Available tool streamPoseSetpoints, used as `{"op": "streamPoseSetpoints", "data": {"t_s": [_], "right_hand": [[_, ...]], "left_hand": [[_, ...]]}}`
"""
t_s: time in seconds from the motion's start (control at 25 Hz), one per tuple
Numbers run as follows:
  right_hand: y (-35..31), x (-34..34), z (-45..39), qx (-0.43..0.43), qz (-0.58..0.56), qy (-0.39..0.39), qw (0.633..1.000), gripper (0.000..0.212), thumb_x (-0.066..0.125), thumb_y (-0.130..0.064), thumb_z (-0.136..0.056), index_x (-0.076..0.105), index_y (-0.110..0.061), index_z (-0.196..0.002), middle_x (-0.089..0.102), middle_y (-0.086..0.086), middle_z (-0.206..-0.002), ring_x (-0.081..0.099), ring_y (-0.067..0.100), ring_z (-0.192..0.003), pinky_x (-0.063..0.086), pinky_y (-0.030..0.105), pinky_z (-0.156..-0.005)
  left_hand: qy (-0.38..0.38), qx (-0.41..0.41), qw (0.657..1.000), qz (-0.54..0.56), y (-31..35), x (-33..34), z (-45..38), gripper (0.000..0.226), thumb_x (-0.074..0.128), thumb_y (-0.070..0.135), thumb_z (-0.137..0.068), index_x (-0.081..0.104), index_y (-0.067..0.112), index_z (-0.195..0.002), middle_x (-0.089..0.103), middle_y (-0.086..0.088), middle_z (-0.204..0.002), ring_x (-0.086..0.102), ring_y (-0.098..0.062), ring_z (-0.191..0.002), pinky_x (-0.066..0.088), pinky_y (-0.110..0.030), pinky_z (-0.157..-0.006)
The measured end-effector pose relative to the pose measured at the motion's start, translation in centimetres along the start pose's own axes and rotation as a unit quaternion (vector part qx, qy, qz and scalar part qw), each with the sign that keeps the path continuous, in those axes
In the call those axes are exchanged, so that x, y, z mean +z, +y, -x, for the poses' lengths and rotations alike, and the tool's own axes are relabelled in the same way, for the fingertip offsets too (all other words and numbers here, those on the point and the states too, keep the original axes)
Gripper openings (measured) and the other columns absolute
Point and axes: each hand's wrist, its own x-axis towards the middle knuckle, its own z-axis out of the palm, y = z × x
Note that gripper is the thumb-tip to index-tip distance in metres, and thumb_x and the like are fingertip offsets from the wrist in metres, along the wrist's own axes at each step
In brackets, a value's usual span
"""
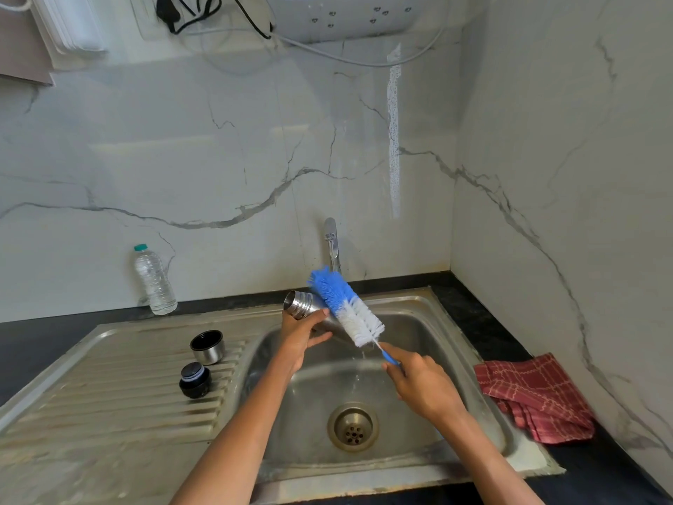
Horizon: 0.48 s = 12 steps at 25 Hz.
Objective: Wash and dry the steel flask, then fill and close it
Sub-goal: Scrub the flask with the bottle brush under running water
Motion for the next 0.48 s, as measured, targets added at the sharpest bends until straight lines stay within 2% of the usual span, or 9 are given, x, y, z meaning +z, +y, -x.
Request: {"op": "streamPoseSetpoints", "data": {"t_s": [0.12, 0.24, 0.32, 0.4, 0.48], "right_hand": [[1.1, -0.2, -0.3, 0.077, 0.047, -0.033, 0.995, 0.043, 0.045, -0.037, -0.102, 0.049, -0.042, -0.145, 0.071, 0.002, -0.117, 0.065, 0.025, -0.109, 0.054, 0.040, -0.088], [1.2, -0.2, -0.3, 0.106, 0.064, -0.056, 0.991, 0.042, 0.043, -0.038, -0.102, 0.052, -0.039, -0.143, 0.068, 0.004, -0.124, 0.060, 0.027, -0.117, 0.051, 0.039, -0.092], [0.7, -0.2, -0.2, 0.080, 0.040, -0.043, 0.995, 0.041, 0.046, -0.036, -0.102, 0.053, -0.038, -0.143, 0.071, 0.001, -0.116, 0.063, 0.025, -0.112, 0.052, 0.038, -0.090], [-0.1, -0.3, 0.0, 0.037, -0.014, -0.023, 0.999, 0.042, 0.050, -0.035, -0.103, 0.052, -0.040, -0.144, 0.070, -0.008, -0.093, 0.068, 0.017, -0.091, 0.054, 0.035, -0.082], [-0.8, -0.1, 0.1, -0.007, -0.038, -0.020, 0.999, 0.043, 0.051, -0.037, -0.103, 0.049, -0.046, -0.145, 0.061, -0.015, -0.074, 0.060, 0.007, -0.070, 0.054, 0.032, -0.073]], "left_hand": [[0.058, 0.023, 0.998, -0.004, 0.0, 0.0, -0.2, 0.080, 0.094, 0.024, -0.069, 0.048, 0.014, -0.134, 0.069, -0.016, -0.122, 0.071, -0.030, -0.108, 0.063, -0.044, -0.069], [0.079, 0.038, 0.996, 0.026, 0.3, -0.3, -0.1, 0.073, 0.089, 0.020, -0.076, 0.049, 0.014, -0.136, 0.068, -0.013, -0.121, 0.070, -0.029, -0.110, 0.064, -0.043, -0.069], [0.065, 0.029, 0.996, 0.054, 0.3, -0.6, 0.0, 0.064, 0.086, 0.017, -0.079, 0.054, 0.012, -0.135, 0.069, -0.013, -0.121, 0.069, -0.028, -0.112, 0.063, -0.041, -0.069], [0.039, 0.015, 0.996, 0.077, 0.3, -0.7, 0.2, 0.053, 0.082, 0.012, -0.083, 0.058, 0.009, -0.130, 0.070, -0.016, -0.118, 0.069, -0.029, -0.110, 0.063, -0.040, -0.070], [0.012, 0.002, 0.996, 0.086, 0.1, -0.5, 0.4, 0.051, 0.080, 0.008, -0.083, 0.058, 0.006, -0.130, 0.071, -0.020, -0.119, 0.070, -0.031, -0.108, 0.063, -0.041, -0.074]]}}
